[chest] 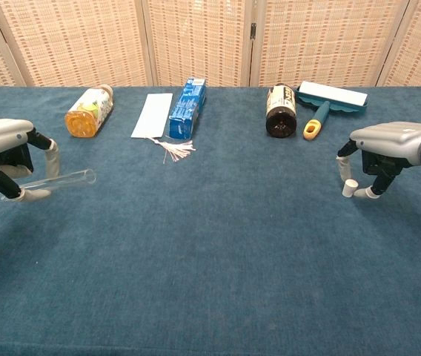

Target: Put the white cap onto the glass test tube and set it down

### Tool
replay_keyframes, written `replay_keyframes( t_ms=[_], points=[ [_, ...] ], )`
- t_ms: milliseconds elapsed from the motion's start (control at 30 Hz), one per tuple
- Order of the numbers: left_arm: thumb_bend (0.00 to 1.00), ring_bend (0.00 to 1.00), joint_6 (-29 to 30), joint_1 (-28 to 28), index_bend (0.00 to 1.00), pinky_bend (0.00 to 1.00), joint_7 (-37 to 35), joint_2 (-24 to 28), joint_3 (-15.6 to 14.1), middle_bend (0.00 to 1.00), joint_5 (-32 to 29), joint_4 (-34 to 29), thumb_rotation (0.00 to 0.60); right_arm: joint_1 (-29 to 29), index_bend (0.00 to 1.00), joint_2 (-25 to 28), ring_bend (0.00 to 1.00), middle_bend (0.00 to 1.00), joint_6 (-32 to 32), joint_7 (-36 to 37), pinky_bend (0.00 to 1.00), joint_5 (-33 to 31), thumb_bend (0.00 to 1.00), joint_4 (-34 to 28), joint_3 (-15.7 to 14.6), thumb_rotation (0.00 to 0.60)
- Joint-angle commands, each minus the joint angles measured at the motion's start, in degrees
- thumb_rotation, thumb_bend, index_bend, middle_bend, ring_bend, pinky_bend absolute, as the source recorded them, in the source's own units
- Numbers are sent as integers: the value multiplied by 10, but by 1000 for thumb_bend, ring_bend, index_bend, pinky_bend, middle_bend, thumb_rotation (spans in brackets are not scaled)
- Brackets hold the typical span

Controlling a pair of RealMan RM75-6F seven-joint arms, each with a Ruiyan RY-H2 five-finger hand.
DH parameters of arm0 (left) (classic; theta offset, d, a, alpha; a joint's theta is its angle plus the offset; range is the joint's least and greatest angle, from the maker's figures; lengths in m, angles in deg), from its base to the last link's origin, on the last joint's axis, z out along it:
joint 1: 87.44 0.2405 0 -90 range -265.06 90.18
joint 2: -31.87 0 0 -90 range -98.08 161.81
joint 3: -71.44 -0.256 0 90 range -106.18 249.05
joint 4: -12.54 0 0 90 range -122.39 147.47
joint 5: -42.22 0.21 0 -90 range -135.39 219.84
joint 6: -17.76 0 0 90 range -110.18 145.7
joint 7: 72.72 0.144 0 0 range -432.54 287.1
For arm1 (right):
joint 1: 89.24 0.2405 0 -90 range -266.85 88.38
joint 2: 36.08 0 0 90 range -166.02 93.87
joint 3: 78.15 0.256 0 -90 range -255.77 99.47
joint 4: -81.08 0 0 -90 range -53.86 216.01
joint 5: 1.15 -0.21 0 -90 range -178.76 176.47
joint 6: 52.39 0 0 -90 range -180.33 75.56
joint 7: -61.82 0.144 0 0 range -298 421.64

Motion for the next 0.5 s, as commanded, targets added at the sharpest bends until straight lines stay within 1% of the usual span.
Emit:
replay_keyframes(
  t_ms=[33,367,500],
  points=[
    [358,1000,0,0,656,1000,0,0,0,1000,0,1,600,0,463,0,1000,1000,-1,1,1000,0,278,0,0,600],
    [358,1000,-1,0,656,1000,-1,-1,1,1000,-1,2,600,3,473,1,1000,1000,1,4,1000,-1,305,-1,-2,600],
    [358,1000,-2,0,657,1000,0,-1,1,1000,-2,3,600,3,497,0,1000,1000,1,4,1000,-2,325,0,-3,600]
  ],
)
